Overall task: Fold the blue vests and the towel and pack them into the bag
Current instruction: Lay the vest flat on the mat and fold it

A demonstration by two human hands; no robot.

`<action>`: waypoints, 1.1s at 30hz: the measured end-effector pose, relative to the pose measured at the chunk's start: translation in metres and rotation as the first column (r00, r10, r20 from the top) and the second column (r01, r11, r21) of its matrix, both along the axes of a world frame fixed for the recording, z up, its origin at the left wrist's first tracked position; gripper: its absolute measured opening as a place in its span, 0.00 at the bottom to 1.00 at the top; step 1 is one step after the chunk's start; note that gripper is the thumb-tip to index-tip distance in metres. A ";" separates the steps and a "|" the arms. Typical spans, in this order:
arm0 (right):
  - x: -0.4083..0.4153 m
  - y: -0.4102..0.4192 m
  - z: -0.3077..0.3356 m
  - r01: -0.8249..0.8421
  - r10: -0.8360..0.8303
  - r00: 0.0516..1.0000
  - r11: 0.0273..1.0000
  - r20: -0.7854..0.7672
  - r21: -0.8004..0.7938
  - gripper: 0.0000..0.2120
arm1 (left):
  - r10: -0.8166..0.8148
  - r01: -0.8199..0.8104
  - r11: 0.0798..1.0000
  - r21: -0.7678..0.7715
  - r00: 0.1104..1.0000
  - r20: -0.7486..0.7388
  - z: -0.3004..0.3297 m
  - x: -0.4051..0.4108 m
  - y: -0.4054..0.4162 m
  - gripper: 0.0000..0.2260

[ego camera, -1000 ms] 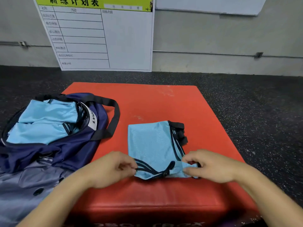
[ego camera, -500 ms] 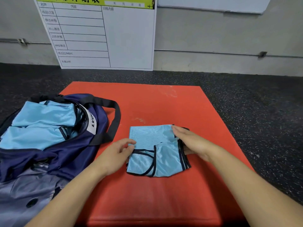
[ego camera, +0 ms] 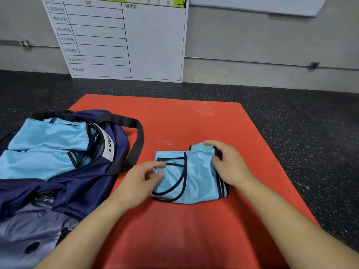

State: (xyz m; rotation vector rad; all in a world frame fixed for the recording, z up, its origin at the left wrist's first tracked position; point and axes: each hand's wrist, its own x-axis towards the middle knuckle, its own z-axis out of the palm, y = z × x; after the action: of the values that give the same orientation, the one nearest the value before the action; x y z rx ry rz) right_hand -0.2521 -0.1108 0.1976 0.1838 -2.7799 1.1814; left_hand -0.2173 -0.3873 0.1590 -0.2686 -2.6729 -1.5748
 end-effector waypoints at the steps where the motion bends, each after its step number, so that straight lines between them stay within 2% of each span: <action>1: -0.005 -0.005 0.000 0.007 -0.006 1.000 0.999 -0.019 0.035 0.27 | 0.012 -0.012 1.000 -0.021 1.000 -0.008 -0.001 -0.003 0.000 0.11; 4: -0.020 -0.015 -0.011 0.021 -0.010 0.997 0.988 -0.075 0.154 0.25 | 0.006 -0.013 0.984 -0.175 0.999 -0.039 -0.012 -0.012 -0.003 0.17; 6: -0.029 -0.013 -0.022 0.036 -0.014 0.995 0.972 -0.095 0.232 0.23 | 0.007 -0.013 0.954 -0.300 1.000 -0.020 -0.019 -0.014 -0.003 0.27; 8: -0.036 -0.012 -0.030 0.074 -0.032 0.993 0.919 -0.114 0.386 0.22 | 0.002 -0.013 0.888 -0.460 1.000 -0.025 -0.027 -0.013 -0.002 0.35; 10: -0.035 -0.021 -0.034 0.152 -0.011 0.973 0.779 -0.229 0.608 0.21 | -0.032 -0.024 0.801 -0.598 0.996 -0.084 -0.036 -0.010 -0.003 0.35; 11: -0.031 -0.030 -0.034 0.180 0.037 0.954 0.724 -0.298 0.665 0.21 | -0.045 -0.033 0.767 -0.641 0.993 -0.105 -0.040 -0.009 -0.004 0.34; 13: -0.021 -0.057 -0.039 0.133 0.146 0.932 0.716 -0.333 0.685 0.23 | -0.046 -0.055 0.730 -0.682 0.991 -0.129 -0.045 -0.007 -0.006 0.33; 16: -0.009 -0.087 -0.056 -0.070 0.141 0.987 0.798 -0.072 0.599 0.38 | -0.028 -0.063 0.739 -0.671 0.992 -0.125 -0.045 -0.007 -0.001 0.33; 17: -0.009 -0.088 -0.065 -0.100 0.121 0.993 0.809 0.002 0.579 0.40 | -0.023 -0.062 0.753 -0.655 0.993 -0.120 -0.045 -0.008 0.000 0.34; 19: -0.009 -0.086 -0.079 -0.122 0.097 0.992 0.804 0.075 0.583 0.38 | -0.018 -0.054 0.780 -0.624 0.994 -0.108 -0.045 -0.008 -0.001 0.35; 21: -0.008 -0.085 -0.082 -0.119 0.086 0.993 0.803 0.084 0.584 0.35 | -0.024 -0.042 0.795 -0.605 0.995 -0.101 -0.044 -0.007 -0.004 0.35; 24: -0.004 -0.097 -0.076 -0.110 0.116 0.993 0.809 0.026 0.577 0.41 | -0.035 -0.029 0.841 -0.541 0.994 -0.108 -0.037 -0.004 -0.009 0.35; 26: -0.001 -0.111 -0.076 -0.144 0.166 0.986 0.835 0.007 0.531 0.41 | -0.012 -0.040 0.881 -0.470 0.994 -0.107 -0.030 -0.004 -0.012 0.36; 30: 0.000 -0.124 -0.087 -0.189 0.220 0.975 0.798 0.015 0.572 0.38 | 0.029 -0.074 0.918 -0.390 0.992 -0.120 -0.026 -0.002 -0.017 0.25; 33: 0.003 -0.122 -0.086 -0.219 0.262 0.965 0.806 0.000 0.550 0.36 | 0.011 -0.057 0.939 -0.340 0.991 -0.135 -0.023 -0.007 -0.024 0.22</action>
State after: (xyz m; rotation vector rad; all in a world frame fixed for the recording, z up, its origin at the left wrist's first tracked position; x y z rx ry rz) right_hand -0.2491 -0.2331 0.1114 0.6346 -3.0091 0.3530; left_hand -0.2239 -0.4113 0.1356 -0.3195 -2.8139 -1.0314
